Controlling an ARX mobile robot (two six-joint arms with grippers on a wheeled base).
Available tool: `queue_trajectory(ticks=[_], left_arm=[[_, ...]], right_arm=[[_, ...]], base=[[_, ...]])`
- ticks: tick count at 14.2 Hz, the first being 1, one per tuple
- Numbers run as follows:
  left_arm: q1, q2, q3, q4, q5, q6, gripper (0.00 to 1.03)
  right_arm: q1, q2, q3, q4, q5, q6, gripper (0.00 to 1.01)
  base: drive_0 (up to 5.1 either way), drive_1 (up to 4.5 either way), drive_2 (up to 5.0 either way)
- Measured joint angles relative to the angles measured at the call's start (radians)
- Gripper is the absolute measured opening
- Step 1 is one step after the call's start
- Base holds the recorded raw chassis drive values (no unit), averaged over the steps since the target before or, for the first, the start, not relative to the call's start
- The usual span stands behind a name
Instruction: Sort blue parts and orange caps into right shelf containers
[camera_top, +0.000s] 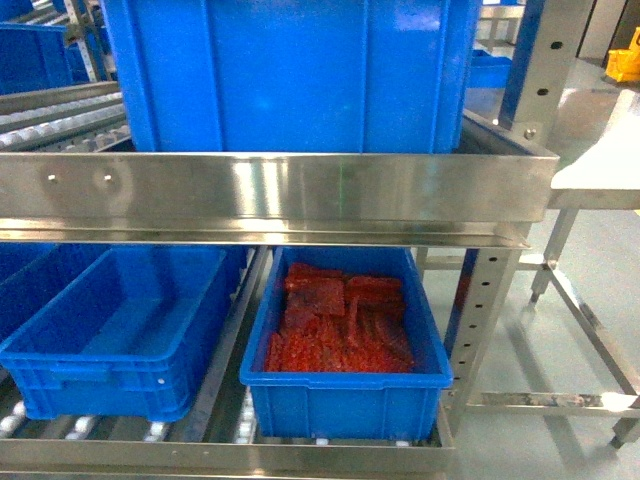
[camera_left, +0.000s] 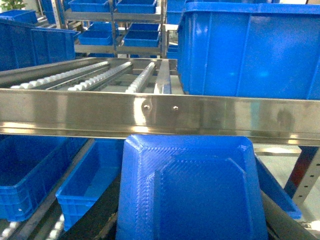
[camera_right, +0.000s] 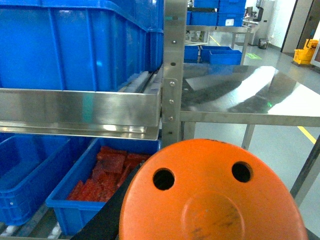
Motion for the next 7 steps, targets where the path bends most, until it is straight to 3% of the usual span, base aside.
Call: queue_trajectory(ticks=[7], left_arm=[[0.0,0.0,0.0,0.0,0.0,0.0,0.43]], right_arm=[[0.0,0.0,0.0,0.001,0.0,0.0,0.44]], base=[[-5.1,2.37,2.4]])
